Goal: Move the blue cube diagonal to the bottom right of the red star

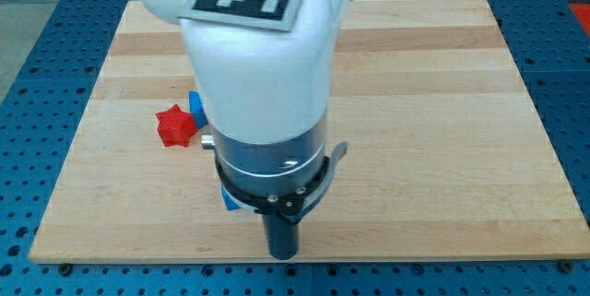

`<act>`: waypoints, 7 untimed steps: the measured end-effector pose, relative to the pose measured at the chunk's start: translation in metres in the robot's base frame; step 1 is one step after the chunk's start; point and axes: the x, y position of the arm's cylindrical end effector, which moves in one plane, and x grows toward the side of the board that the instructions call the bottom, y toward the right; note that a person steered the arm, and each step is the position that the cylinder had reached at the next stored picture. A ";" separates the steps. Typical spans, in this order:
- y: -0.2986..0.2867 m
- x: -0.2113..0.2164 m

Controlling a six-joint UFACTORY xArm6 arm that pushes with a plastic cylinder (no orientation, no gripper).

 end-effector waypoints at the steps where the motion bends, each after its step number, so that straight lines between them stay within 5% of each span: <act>1: -0.004 -0.033; 7: -0.041 -0.057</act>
